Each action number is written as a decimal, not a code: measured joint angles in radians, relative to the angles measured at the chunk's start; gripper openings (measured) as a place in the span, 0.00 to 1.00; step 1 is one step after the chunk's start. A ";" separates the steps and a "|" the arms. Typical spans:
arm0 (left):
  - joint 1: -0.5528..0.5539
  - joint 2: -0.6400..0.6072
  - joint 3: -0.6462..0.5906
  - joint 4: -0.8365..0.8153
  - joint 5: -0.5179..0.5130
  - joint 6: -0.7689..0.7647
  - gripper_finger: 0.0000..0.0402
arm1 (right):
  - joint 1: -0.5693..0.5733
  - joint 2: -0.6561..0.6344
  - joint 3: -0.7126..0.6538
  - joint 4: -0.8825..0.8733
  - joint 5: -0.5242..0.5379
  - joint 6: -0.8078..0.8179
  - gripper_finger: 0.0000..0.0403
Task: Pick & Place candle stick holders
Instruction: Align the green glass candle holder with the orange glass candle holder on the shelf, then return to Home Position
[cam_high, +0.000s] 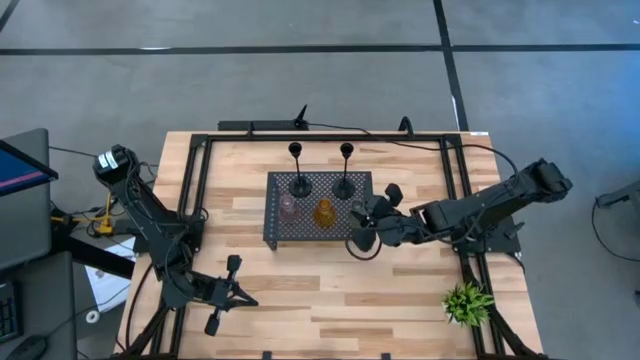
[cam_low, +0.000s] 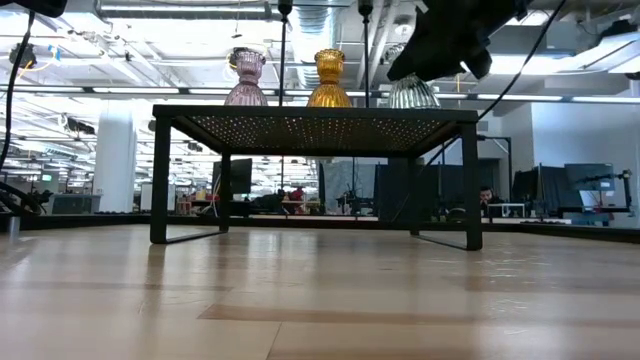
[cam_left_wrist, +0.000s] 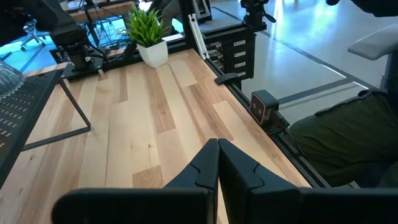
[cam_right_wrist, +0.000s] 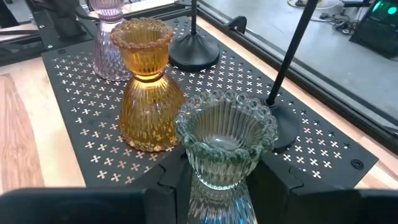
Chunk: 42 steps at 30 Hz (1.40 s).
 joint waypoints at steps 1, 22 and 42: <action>0.000 0.000 0.000 0.000 0.000 0.000 0.02 | -0.003 0.000 0.000 0.000 0.000 0.000 0.28; 0.000 0.000 0.000 0.000 0.000 0.000 0.02 | -0.065 -0.003 0.001 -0.009 -0.154 -0.001 0.42; 0.000 0.000 0.000 0.000 0.000 0.000 0.02 | -0.063 -0.003 0.217 -0.290 -0.153 -0.036 0.57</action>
